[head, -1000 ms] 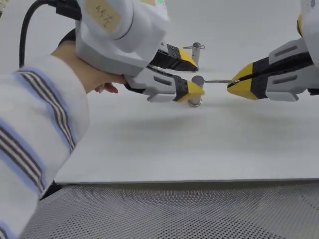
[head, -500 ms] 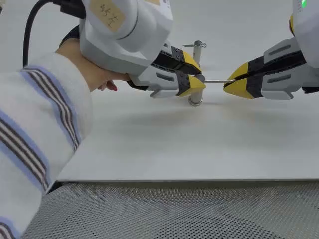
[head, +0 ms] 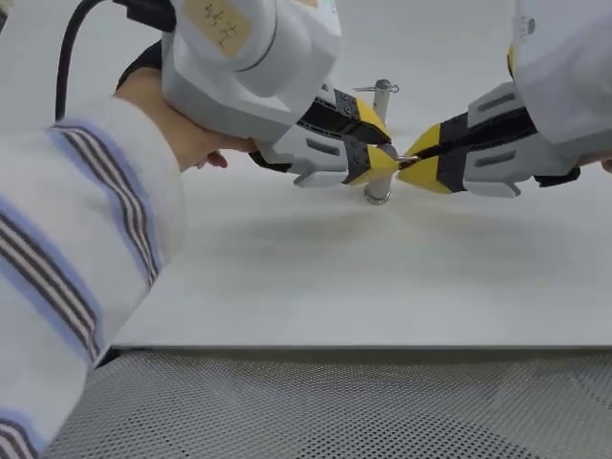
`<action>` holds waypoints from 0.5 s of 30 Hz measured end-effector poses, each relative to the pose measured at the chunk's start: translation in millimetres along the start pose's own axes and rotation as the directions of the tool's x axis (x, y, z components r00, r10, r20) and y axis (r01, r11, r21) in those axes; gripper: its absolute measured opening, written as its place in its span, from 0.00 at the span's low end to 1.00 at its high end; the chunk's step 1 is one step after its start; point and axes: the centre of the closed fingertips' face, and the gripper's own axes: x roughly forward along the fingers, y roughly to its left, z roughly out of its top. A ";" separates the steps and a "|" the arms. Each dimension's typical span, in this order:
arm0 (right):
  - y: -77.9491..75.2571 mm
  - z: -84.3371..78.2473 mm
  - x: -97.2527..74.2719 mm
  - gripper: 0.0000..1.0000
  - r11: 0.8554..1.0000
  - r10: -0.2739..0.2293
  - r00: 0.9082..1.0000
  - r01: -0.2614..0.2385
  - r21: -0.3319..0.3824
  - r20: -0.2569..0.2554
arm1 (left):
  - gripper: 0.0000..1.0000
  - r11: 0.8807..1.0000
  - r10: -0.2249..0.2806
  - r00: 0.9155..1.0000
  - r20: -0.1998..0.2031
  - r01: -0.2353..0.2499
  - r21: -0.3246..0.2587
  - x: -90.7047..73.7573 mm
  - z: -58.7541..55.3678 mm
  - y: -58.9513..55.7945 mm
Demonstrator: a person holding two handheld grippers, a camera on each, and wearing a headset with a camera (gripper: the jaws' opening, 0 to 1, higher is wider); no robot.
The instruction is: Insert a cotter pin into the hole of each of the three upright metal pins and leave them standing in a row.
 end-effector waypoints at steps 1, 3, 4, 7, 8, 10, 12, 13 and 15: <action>0.1 0.2 -1.3 0.09 1.000 0.002 1.000 -0.002 -0.002 0.012 | 0.09 1.000 0.000 1.000 -0.002 0.000 0.000 0.0 0.4 -0.3; 1.2 0.4 -4.3 0.10 1.000 0.007 1.000 -0.007 0.005 0.022 | 0.09 1.000 -0.001 1.000 -0.004 0.001 0.003 -0.4 0.1 -1.0; 1.2 -0.7 -6.2 0.08 1.000 0.006 1.000 -0.006 0.009 0.020 | 0.09 1.000 -0.001 1.000 -0.004 0.001 0.003 -0.9 -0.3 -0.7; -3.1 -5.5 -11.2 0.06 1.000 -0.016 1.000 0.016 0.022 0.011 | 0.09 1.000 -0.002 1.000 -0.004 0.002 0.003 -1.4 0.6 -0.9; -4.2 -6.0 -12.2 0.04 0.999 -0.023 1.000 0.022 0.027 0.014 | 0.09 1.000 -0.002 1.000 -0.004 0.002 -0.001 -1.4 0.5 -0.6; -4.6 -5.4 -13.9 0.01 0.999 -0.029 0.999 0.028 0.044 0.028 | 0.09 1.000 -0.001 1.000 -0.007 0.001 -0.003 -1.0 0.5 0.4; -4.5 -3.5 -14.8 0.00 0.998 -0.033 0.999 0.031 0.060 0.042 | 0.09 1.000 0.000 1.000 -0.010 0.000 -0.003 -0.7 0.4 0.4; -4.8 -2.3 -14.9 0.00 0.997 -0.036 0.998 0.033 0.064 0.048 | 0.09 1.000 0.000 1.000 -0.010 0.000 -0.002 -0.6 0.8 0.0; -3.8 -1.3 -14.1 0.00 0.998 -0.033 0.998 0.030 0.064 0.049 | 0.09 1.000 0.000 1.000 -0.009 0.000 -0.006 -0.5 1.8 -0.5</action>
